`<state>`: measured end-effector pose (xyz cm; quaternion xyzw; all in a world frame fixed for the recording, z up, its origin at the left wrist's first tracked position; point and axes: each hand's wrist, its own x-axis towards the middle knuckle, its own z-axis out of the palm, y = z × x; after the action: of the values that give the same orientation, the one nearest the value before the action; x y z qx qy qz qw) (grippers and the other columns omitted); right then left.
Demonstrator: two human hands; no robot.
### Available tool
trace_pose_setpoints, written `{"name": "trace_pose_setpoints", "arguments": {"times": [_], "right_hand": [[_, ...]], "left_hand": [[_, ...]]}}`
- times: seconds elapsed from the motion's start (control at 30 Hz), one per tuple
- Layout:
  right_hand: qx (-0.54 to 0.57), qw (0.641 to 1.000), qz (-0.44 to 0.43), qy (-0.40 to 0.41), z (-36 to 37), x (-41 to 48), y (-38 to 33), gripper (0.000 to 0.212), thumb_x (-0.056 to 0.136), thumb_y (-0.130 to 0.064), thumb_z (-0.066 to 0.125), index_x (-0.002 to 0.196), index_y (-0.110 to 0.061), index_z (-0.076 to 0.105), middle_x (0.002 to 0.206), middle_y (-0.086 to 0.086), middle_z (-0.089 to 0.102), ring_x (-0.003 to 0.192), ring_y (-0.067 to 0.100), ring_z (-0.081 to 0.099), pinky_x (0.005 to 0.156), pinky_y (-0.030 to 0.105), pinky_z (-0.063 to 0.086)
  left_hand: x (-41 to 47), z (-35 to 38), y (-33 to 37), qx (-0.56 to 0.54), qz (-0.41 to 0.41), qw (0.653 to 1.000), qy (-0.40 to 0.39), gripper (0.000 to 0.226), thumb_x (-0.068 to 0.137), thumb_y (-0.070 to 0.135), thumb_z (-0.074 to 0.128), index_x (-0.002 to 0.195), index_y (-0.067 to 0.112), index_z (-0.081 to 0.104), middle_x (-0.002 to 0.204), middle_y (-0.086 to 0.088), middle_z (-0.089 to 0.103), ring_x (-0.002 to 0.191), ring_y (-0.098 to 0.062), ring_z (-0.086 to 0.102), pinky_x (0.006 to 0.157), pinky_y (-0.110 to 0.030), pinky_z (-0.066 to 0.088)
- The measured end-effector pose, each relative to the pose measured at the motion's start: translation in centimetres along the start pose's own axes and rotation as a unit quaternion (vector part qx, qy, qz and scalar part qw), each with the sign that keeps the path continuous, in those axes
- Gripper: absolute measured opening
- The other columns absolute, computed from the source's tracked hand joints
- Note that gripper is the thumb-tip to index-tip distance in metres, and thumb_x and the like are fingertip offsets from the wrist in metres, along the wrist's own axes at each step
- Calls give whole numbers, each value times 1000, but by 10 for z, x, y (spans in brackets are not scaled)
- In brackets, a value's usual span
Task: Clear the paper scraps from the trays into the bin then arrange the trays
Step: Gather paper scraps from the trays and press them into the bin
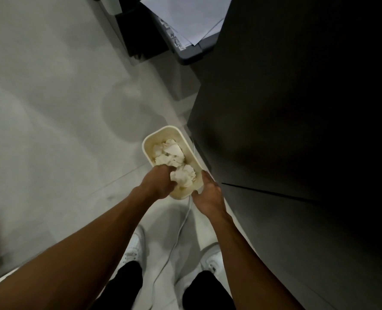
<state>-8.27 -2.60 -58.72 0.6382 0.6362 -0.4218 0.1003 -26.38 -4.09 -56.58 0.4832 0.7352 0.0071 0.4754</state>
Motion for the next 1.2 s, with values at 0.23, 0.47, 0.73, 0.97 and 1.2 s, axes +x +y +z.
{"name": "trace_pose_setpoints", "arguments": {"times": [0.23, 0.47, 0.73, 0.97, 1.2], "right_hand": [[26, 999, -1, 26, -34, -32, -31, 63, 89, -29, 71, 147, -28, 46, 144, -3, 57, 133, 25, 55, 109, 45, 50], [56, 996, -34, 52, -96, -112, -91, 58, 95, -48, 66, 147, -32, 46, 143, -5, 59, 132, 21, 58, 105, 36, 51], [231, 959, -64, 152, -217, -243, -174, 56, 96, -16, 68, 149, -22, 52, 144, -5, 60, 132, 14, 57, 107, 22, 43], [324, 898, -105, 278, -309, -340, -210, 48, 92, -19, 72, 138, -28, 62, 125, -14, 69, 114, -1, 63, 104, 32, 53], [374, 824, -125, 406, -396, -420, -190, 44, 93, -22, 74, 135, -24, 64, 117, -14, 71, 109, -3, 65, 104, 28, 53]], "left_hand": [[-42, -36, 6, -16, 1, 998, 68, 35, 94, 19, 65, 129, 14, 68, 124, -5, 71, 111, -25, 67, 97, -35, 53], [-126, -101, 67, -85, 32, 990, 111, 29, 98, 20, 61, 125, 15, 70, 116, -1, 74, 96, -19, 70, 90, -28, 52], [-238, -195, 166, -191, 99, 965, 151, 20, 99, 20, 63, 118, 25, 68, 108, 6, 71, 95, -13, 67, 85, -30, 56], [-318, -265, 259, -179, 218, 937, 204, 21, 96, 21, 67, 117, 23, 71, 96, 9, 72, 93, -8, 68, 89, -27, 54], [-379, -285, 358, -154, 331, 913, 181, 24, 96, 26, 68, 120, 24, 68, 102, 11, 68, 90, 5, 61, 80, -12, 47]]}}
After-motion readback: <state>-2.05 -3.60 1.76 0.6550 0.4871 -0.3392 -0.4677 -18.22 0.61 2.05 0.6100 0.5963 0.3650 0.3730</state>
